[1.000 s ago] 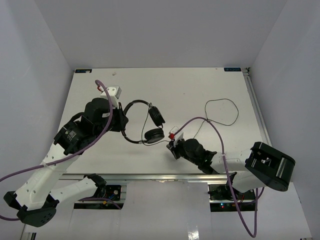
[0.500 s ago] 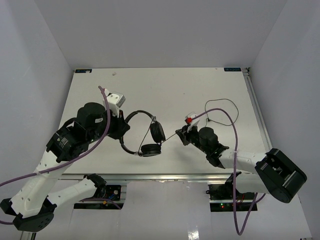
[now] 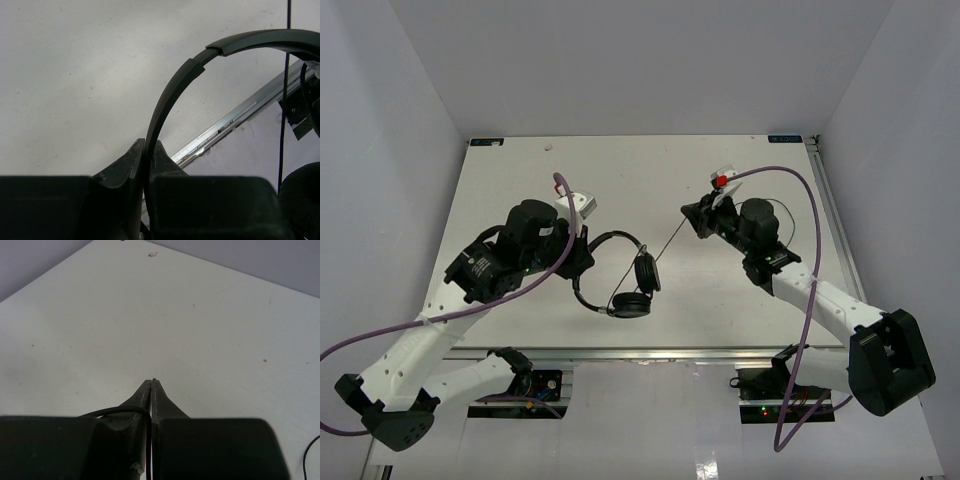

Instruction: Wrap the headphones

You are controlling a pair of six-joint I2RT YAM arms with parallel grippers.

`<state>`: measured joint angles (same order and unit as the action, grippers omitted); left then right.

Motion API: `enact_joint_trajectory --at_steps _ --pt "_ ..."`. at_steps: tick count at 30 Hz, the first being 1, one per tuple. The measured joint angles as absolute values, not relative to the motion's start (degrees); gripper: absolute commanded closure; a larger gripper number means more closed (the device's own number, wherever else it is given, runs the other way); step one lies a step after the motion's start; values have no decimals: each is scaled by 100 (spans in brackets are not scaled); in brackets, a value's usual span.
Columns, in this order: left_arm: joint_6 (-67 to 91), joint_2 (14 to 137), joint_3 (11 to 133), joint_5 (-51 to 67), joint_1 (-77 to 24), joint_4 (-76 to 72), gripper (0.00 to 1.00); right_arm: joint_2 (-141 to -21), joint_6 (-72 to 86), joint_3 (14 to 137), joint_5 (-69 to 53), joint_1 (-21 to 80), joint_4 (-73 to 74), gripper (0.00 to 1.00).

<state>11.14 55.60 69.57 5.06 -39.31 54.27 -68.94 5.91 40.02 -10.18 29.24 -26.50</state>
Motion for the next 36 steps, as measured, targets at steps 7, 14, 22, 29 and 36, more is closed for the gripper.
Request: enact_joint_trajectory --at_steps 7,14,22,29,36 --pt "1078 6275 6636 215 -4082 5183 100 -7160 294 5137 -1360 2841 -1511 92" --pt "939 6809 6606 -286 -4185 4952 100 -7216 117 5356 -1587 2803 -673 92" --pt "847 7529 6606 -791 -4298 4721 100 -7221 -97 5434 -1697 2784 -279 92" --pt "933 7994 6774 -1704 -4488 4664 100 -7240 -147 5540 -1919 2783 -119 92" --pt "1136 8420 6931 -2573 -4488 4766 100 -7236 -59 5540 -2204 2837 -112 92"
